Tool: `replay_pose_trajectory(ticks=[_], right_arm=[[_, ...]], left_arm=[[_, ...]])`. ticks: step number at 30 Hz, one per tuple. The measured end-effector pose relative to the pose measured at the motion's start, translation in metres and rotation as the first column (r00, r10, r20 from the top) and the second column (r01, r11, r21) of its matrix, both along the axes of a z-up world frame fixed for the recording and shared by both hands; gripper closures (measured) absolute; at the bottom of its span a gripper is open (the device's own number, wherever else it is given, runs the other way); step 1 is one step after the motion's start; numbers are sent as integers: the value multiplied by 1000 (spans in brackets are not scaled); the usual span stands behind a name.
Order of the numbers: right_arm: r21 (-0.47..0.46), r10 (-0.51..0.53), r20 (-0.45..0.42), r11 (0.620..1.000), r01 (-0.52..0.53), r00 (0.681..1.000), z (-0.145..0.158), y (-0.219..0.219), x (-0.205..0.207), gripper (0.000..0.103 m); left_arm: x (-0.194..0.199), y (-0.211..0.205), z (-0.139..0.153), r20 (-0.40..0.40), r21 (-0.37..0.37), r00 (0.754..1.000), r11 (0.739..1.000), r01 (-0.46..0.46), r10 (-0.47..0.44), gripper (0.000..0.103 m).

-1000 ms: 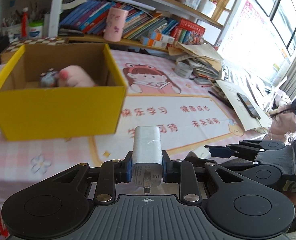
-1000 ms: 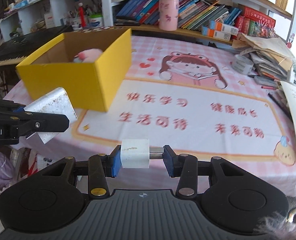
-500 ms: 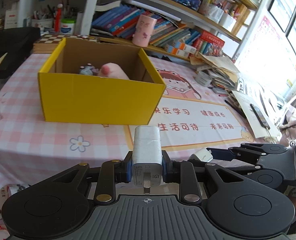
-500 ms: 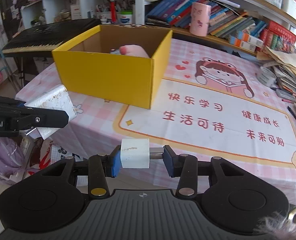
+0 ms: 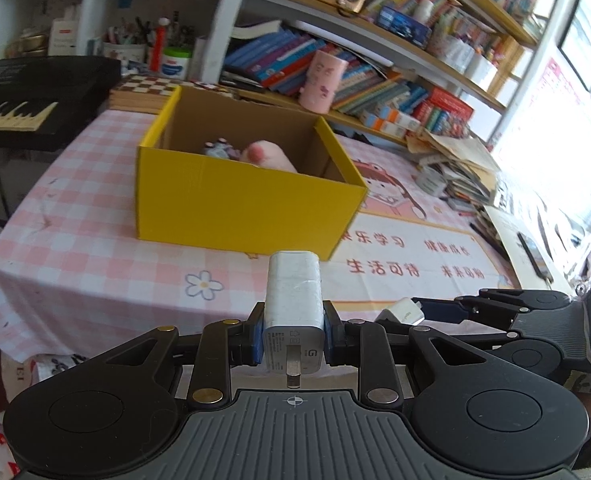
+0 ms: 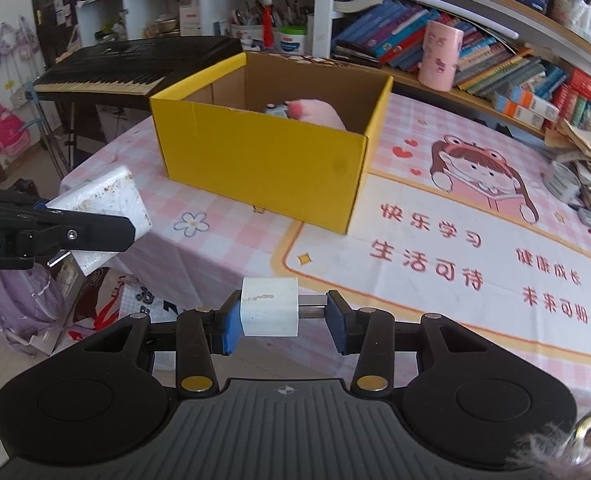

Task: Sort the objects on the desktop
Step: 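Lift the large charger with the left tool while the right tool carries the cube, then lower the large charger into the yellow box while the right tool lowers the cube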

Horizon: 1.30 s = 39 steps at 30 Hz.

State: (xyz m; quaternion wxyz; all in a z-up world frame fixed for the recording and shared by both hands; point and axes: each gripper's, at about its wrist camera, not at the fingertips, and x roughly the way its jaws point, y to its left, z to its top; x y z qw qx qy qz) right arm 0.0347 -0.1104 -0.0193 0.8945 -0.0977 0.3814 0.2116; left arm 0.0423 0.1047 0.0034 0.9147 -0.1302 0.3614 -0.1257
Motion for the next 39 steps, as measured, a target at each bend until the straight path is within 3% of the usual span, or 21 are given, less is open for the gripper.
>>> replay_pose_trajectory(ticks=[12,23,29,39], right_arm=[[60,48,50,997,-51,998,22,8,36,63],[99,98,168,988,-115,981,53,12,121,63],[99,136,176,983,-154,975,53,16,169,63],[48,240,171,967,-251,956,41,39,244,63]], left_arm=[[35,2,16,63,-15,995,997,-73,73,78],[106,0,36,169,11,976,990,-141,137,78],[145,0,33,164,48,972,983,-177,167,78],[203,3,13,108,172,975,962,-211,195,78]])
